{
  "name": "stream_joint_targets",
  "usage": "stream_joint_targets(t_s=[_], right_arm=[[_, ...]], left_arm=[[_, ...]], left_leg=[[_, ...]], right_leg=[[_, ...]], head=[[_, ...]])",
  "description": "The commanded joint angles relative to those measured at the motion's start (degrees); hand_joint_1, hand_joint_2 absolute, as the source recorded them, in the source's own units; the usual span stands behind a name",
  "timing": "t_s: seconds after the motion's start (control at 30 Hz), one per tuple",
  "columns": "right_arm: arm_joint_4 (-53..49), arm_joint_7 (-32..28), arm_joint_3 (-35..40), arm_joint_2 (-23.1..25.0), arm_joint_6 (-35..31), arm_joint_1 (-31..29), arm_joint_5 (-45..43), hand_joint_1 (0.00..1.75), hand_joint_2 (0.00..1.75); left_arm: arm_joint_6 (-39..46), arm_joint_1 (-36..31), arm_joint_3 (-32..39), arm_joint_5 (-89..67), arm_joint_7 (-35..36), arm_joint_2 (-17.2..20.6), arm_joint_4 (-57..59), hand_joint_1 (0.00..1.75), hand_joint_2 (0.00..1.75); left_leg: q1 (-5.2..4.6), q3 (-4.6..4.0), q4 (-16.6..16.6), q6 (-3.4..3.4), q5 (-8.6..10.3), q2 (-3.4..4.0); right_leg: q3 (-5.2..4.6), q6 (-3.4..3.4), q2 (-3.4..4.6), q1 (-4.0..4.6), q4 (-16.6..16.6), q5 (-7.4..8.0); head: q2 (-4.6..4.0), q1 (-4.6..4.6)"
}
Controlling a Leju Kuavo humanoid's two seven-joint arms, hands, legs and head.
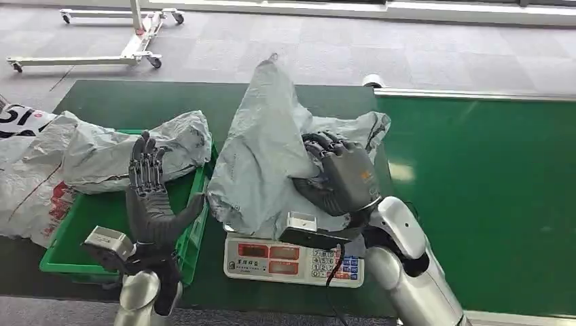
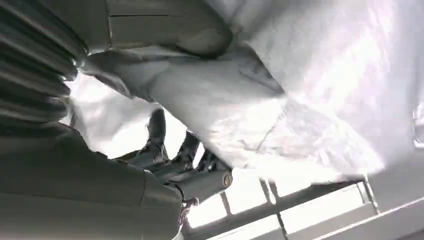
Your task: Moved the parcel from conveyor to table for the left to box.
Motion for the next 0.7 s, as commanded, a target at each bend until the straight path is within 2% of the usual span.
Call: stream_joint_targets(t_s=[0.03, 0.57, 0.67, 0.7], right_arm=[[7.61, 0.22, -0.68, 0.99, -0.85, -2.4, -0.19, 0.0, 0.0], [8.24, 1.61, -3.7, 0.24, -1.34, -0.91, -0.51, 0.0, 0.0], [8.4, 0.97, -5.16, 0.45, -3.68, -0.65, -1.48, 0.0, 0.0], [7.59, 0.88, -7.28, 1.05, -8.21, -0.32, -1.78, 0.0, 0.0]], left_arm=[[0.28, 0.45, -1.22, 0.26, 0.22, 2.35, 0.93, 0.0, 1.75], [1.01, 0.12, -1.72, -0.23, 0.22, 1.81, 1.9, 0.0, 1.75], [1.6, 0.12, -1.56, -0.79, 0.22, 1.76, 2.0, 0.0, 1.75], [3.08, 0.16, -1.93, -2.87, 0.22, 1.98, 2.41, 0.0, 1.75]], left_leg=[[-0.01, 0.21, -0.14, 0.0, -0.01, 0.06], [0.02, 0.27, -0.2, 0.01, 0.02, -0.07], [0.0, 0.13, -0.08, 0.0, 0.01, -0.07], [0.02, 0.18, -0.11, 0.01, 0.01, -0.09]], right_leg=[[0.18, -0.03, 0.13, -0.01, -0.13, 0.02], [0.28, -0.03, 0.02, 0.02, -0.23, 0.02], [0.12, -0.01, -0.02, 0.0, -0.08, -0.01], [0.19, -0.02, -0.02, 0.02, -0.14, 0.0]], head=[[0.0, 0.0], [0.0, 0.0], [0.0, 0.0], [0.0, 0.0]])
